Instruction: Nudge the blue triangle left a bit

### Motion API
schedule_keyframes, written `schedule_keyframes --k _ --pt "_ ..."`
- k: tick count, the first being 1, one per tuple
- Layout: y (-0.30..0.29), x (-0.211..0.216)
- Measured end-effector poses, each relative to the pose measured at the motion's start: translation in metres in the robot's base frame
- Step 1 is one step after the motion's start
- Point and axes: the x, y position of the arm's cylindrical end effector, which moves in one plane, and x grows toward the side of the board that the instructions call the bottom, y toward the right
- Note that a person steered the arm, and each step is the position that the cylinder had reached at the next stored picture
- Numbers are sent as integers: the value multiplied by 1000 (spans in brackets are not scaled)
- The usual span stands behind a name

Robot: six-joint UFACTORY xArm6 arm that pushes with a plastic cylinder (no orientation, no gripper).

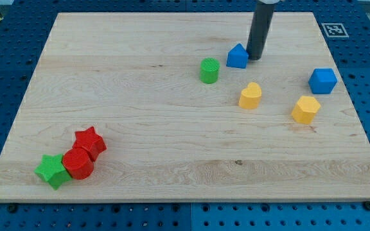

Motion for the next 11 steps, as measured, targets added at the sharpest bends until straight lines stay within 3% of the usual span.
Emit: schedule_keyframes --k 2,3,4,6,11 --pt "128 5" --pt "174 49" --pt "178 97" --pt "163 115" --pt "78 81"
